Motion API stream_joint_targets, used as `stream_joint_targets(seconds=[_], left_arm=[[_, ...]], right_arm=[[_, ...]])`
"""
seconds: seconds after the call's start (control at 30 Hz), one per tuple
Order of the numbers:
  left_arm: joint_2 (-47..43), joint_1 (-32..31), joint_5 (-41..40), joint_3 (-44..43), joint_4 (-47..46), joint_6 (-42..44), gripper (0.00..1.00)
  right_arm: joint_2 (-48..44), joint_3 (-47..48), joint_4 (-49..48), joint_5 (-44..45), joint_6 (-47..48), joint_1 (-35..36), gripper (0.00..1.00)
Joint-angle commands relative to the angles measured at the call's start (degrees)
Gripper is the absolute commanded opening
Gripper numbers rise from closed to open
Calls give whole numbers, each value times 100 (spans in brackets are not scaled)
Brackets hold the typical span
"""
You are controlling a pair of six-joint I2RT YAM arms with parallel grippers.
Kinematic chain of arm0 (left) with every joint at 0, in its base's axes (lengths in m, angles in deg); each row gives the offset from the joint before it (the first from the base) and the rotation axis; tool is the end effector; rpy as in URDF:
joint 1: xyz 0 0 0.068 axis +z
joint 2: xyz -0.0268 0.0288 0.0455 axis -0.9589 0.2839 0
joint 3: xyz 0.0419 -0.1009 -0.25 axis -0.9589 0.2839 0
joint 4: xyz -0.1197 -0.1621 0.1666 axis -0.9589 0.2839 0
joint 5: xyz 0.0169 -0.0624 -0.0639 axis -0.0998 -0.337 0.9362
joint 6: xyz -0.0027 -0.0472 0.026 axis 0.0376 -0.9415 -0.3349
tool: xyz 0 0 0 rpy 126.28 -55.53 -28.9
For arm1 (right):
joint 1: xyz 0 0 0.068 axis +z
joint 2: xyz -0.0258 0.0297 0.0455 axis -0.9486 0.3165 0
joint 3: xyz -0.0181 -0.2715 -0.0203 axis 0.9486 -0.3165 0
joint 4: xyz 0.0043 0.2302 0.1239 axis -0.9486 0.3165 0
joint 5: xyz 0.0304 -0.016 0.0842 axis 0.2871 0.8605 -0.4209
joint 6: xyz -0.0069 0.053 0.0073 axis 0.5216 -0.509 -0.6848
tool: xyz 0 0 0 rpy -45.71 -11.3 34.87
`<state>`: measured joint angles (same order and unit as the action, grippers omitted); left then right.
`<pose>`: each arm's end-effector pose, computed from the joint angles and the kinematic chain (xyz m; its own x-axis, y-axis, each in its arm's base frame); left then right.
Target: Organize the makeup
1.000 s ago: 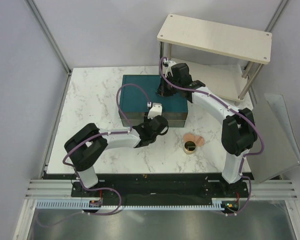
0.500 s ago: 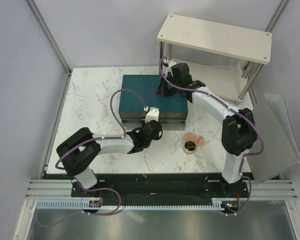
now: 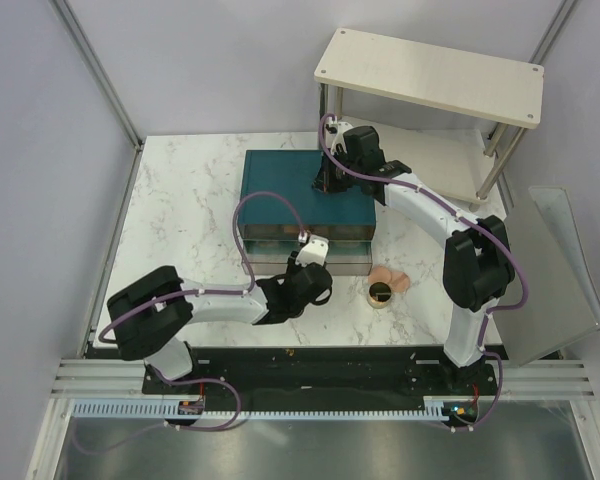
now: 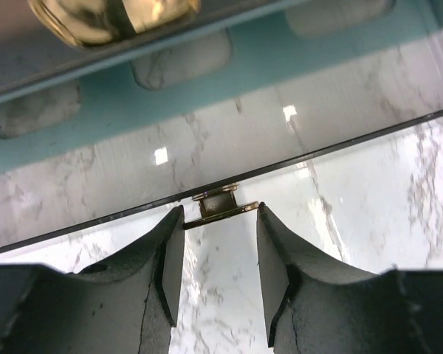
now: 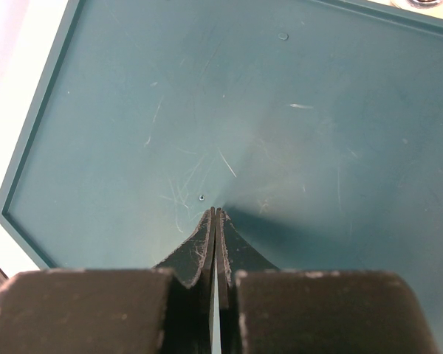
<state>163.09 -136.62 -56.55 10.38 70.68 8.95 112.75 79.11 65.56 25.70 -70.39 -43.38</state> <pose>0.1597 -0.2658 0.1633 -0.4969 0.2120 -0.8415 0.2979 0.9524 0.0640 0.3873 0.2180 0.2848 -0.6822 0.0001 -0.7312 -0.4456 0.7928 0.4159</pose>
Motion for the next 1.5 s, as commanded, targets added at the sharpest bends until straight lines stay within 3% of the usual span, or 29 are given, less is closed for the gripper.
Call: stream_joint_targets(seconds=[0.0, 0.43, 0.7, 0.83, 0.97, 1.1, 1.2, 1.37, 1.4, 1.43, 1.47], left_arm=[[-279, -649, 743, 152, 428, -329, 2], [-728, -1028, 409, 337, 1220, -489, 2], [-868, -1168, -29, -15, 1571, 364, 11], [-1325, -1168, -136, -322, 1633, 1232, 13], [-1808, -1160, -206, -577, 1546, 1849, 29], [-2230, -1046, -49, -674, 1370, 2446, 36], [-2406, -660, 503, -823, 1439, 2562, 34], [-2592, 684, 1392, -1377, 1808, 2439, 28], [-2574, 912, 1707, -1473, 1852, 2483, 23], [-2513, 1298, 1823, -1718, 1931, 2509, 9], [-2347, 1467, 1920, -1842, 2036, 2553, 5]], right_arm=[[373, -298, 790, 52, 131, 23, 4], [206, -351, 790, 70, 131, 23, 7], [-285, -202, 948, 219, 140, 31, 25], [-602, 87, 1210, 342, 166, 23, 31], [-1225, 80, 1457, 649, 237, 23, 43], [-1885, -576, 1852, 957, 404, 23, 52], [-2482, -1340, 2080, 1141, 439, 23, 64], [-3597, -2529, 2494, 1248, 246, 14, 77], [-3765, -2896, 2582, 1256, 193, 14, 80], [-3915, -3074, 2626, 1265, 158, 23, 82], [-4177, -3232, 2679, 1265, 149, 14, 84]])
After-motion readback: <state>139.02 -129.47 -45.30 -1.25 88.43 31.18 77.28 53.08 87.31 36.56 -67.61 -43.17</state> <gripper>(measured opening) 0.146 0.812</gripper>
